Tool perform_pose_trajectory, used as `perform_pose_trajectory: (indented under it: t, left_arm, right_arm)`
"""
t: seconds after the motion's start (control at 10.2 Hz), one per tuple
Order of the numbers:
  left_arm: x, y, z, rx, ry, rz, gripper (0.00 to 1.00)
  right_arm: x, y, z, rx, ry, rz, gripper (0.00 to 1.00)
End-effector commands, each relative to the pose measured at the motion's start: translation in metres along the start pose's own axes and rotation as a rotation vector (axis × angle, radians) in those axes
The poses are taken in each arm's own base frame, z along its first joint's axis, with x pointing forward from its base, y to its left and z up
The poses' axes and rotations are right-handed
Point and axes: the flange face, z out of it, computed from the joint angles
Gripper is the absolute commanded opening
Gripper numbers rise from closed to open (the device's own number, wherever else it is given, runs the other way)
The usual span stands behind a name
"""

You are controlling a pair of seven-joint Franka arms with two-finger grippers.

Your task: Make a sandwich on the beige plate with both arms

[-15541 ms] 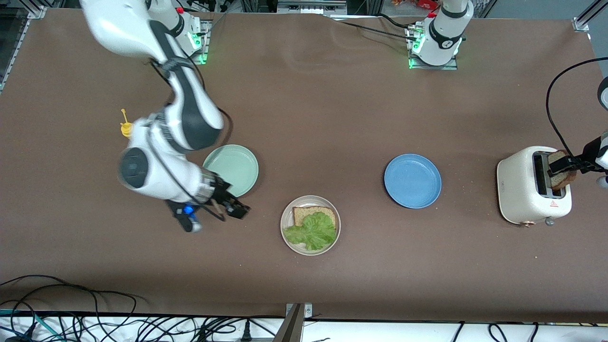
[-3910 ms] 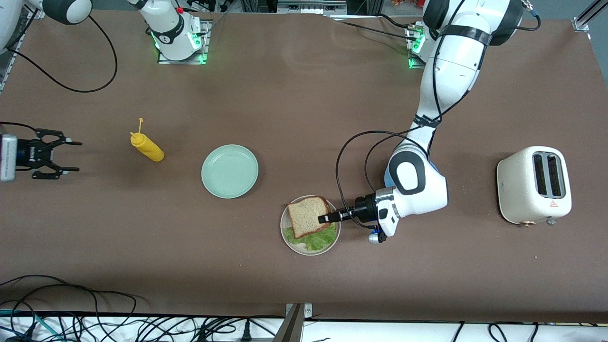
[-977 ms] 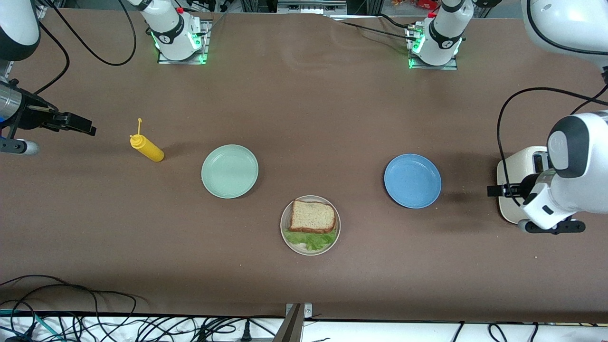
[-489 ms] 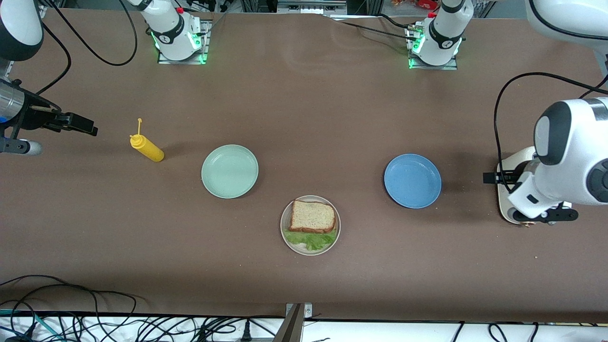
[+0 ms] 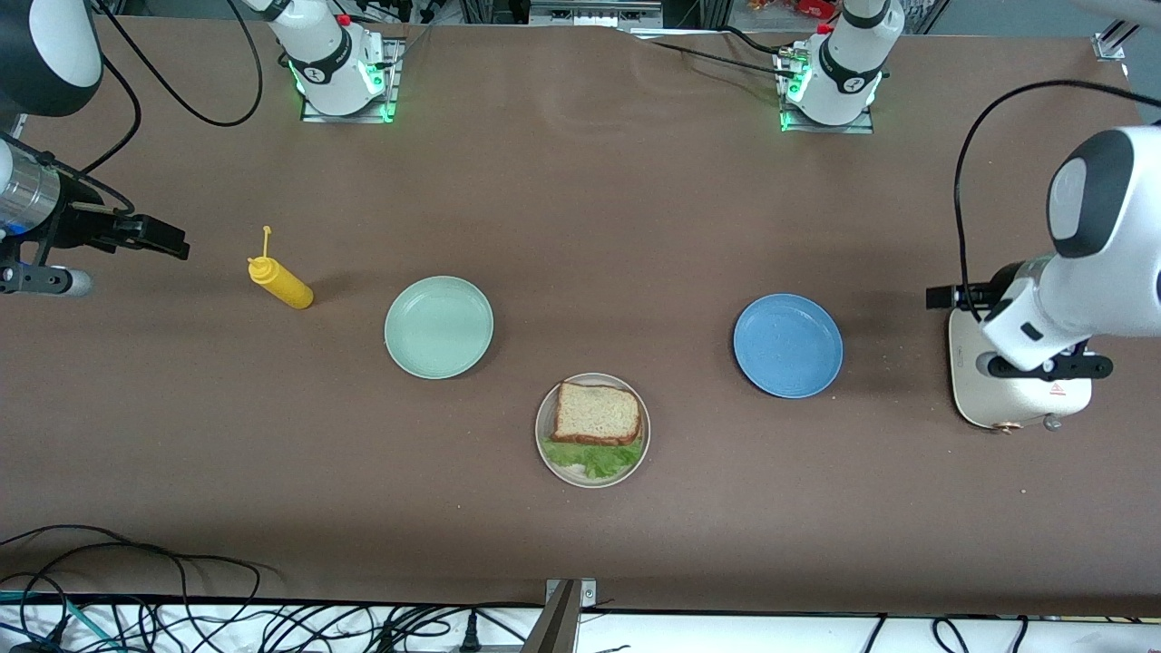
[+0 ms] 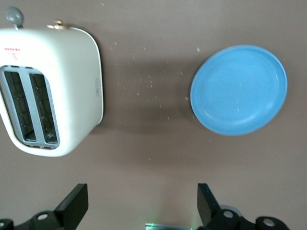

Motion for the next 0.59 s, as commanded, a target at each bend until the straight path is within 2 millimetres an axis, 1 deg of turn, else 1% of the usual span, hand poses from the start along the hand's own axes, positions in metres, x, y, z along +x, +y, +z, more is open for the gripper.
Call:
perform_pose_trajectory:
  t: [0.0, 0.1, 0.29, 0.39, 0.49]
  left_arm:
    - [-0.043, -0.008, -0.005, -0.061, 0.044, 0.049, 1.00]
    - [-0.054, -0.009, -0.005, -0.063, 0.067, 0.047, 1.00]
    - [-0.062, -0.008, 0.002, -0.064, 0.081, 0.044, 1.00]
    - [-0.072, -0.009, -0.001, -0.065, 0.094, 0.043, 1.00]
    - [-0.073, -0.010, -0.002, -0.066, 0.098, 0.039, 1.00]
  right_arm:
    - [0.000, -0.005, -0.004, 0.003, -0.009, 0.088, 1.00]
    - [-0.001, -0.008, -0.004, 0.030, -0.013, 0.090, 1.00]
    - [0.000, -0.009, -0.004, 0.044, -0.016, 0.098, 1.00]
    - [0.000, -0.009, -0.005, 0.044, -0.012, 0.092, 1.00]
    - [0.000, -0.009, -0.005, 0.044, -0.011, 0.096, 1.00]
